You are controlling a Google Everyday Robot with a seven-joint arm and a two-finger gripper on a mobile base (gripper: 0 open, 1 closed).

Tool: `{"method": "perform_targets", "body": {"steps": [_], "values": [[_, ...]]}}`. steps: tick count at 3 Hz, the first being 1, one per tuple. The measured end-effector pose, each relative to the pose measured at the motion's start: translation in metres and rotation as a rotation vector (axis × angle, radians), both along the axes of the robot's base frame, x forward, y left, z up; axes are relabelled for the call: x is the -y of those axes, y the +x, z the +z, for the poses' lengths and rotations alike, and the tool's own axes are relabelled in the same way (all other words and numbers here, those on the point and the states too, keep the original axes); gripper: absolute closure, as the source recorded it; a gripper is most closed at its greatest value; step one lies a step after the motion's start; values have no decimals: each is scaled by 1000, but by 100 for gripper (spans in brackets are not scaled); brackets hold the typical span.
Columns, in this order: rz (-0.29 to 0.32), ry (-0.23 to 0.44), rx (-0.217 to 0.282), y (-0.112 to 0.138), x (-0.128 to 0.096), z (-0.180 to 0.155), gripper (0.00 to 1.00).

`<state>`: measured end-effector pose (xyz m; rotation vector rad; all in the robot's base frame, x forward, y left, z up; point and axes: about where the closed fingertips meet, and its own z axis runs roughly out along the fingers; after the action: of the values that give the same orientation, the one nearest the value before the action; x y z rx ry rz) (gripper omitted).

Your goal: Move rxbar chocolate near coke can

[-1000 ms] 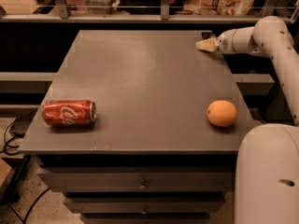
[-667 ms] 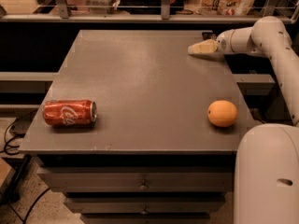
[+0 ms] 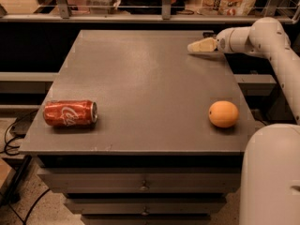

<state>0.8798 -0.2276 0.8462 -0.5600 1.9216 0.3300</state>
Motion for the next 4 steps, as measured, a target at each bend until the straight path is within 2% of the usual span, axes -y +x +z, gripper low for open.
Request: {"method": "perform_targets", "body": {"steps": [1, 2, 4], "values": [[15, 7, -13, -1, -8, -7, 2], [27, 13, -27, -2, -14, -14, 24], [27, 14, -7, -7, -16, -8, 71]]}}
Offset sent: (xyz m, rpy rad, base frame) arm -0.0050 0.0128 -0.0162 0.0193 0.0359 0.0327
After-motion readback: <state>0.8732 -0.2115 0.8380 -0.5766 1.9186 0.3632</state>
